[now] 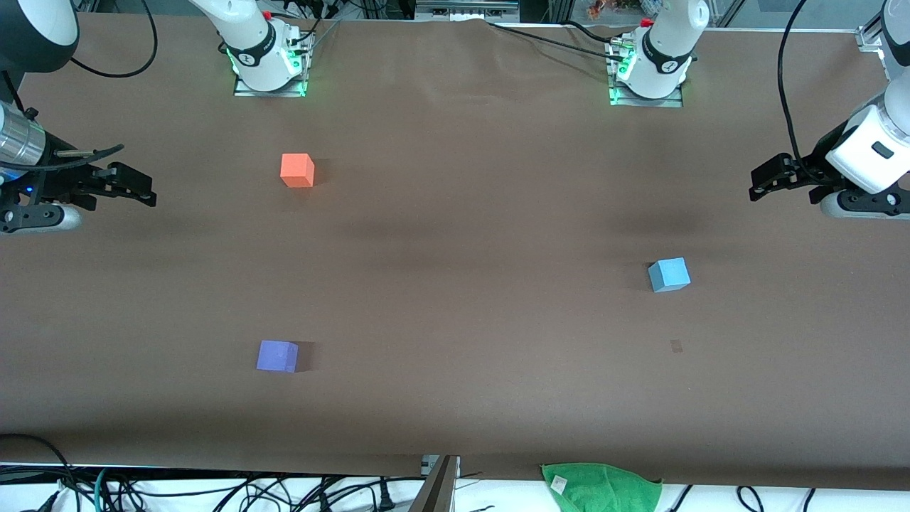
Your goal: Place blue block between orange and purple blocks
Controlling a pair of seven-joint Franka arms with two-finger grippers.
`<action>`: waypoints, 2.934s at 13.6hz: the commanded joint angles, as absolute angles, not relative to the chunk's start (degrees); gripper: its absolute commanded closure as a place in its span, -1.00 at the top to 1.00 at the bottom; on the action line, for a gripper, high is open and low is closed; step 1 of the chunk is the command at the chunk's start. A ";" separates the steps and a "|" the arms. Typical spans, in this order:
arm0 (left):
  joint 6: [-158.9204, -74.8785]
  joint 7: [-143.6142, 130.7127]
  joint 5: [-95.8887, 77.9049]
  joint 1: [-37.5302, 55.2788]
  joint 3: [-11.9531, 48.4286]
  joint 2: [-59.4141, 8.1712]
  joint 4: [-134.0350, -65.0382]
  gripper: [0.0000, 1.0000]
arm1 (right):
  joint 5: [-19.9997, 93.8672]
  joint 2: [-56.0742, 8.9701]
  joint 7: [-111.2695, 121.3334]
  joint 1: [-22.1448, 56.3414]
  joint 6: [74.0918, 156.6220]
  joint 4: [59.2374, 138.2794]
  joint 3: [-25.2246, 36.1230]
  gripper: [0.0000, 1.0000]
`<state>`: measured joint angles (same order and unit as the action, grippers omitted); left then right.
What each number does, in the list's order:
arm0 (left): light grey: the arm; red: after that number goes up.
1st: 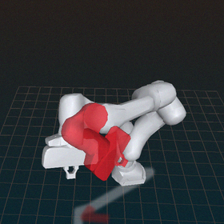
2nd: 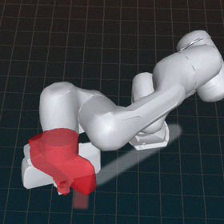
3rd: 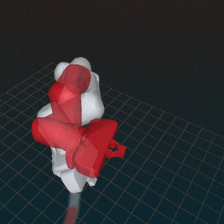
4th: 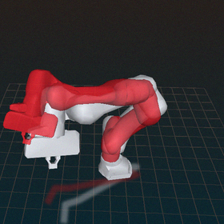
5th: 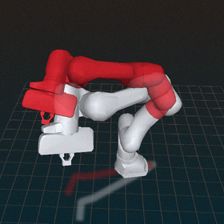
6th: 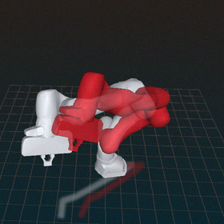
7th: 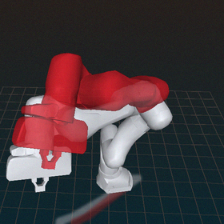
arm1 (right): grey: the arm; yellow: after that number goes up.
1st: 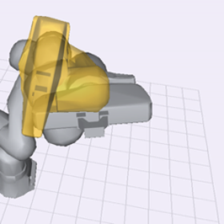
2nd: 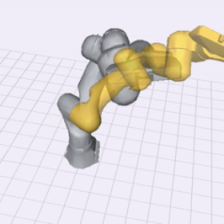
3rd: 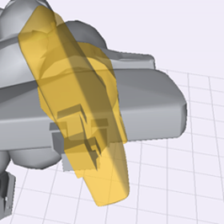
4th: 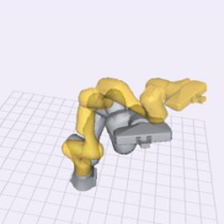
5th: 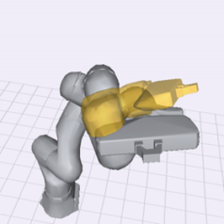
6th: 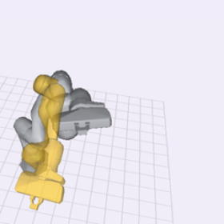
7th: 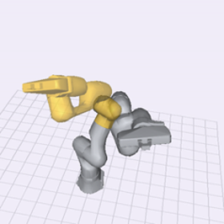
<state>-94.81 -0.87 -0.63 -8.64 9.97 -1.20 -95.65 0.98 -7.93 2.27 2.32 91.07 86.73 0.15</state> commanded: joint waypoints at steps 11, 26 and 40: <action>-101.85 -2.10 0.09 -9.14 10.02 -8.87 -99.12 1.00 | 1.93 -8.26 2.46 1.85 90.18 85.43 -0.09 1.00; -134.55 -8.79 0.44 -9.58 9.93 -26.36 -112.32 1.00 | 1.85 -8.26 2.90 1.85 90.26 85.43 -0.09 1.00; -136.67 -6.07 1.05 -9.23 10.02 -30.15 -112.76 0.29 | 1.85 -8.35 3.16 1.49 90.53 85.43 -0.09 1.00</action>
<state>-136.27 -7.06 -0.63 -8.89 9.89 -29.79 -113.21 0.98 -7.93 2.28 2.25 91.06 86.66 0.16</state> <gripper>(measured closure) 0.093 0.000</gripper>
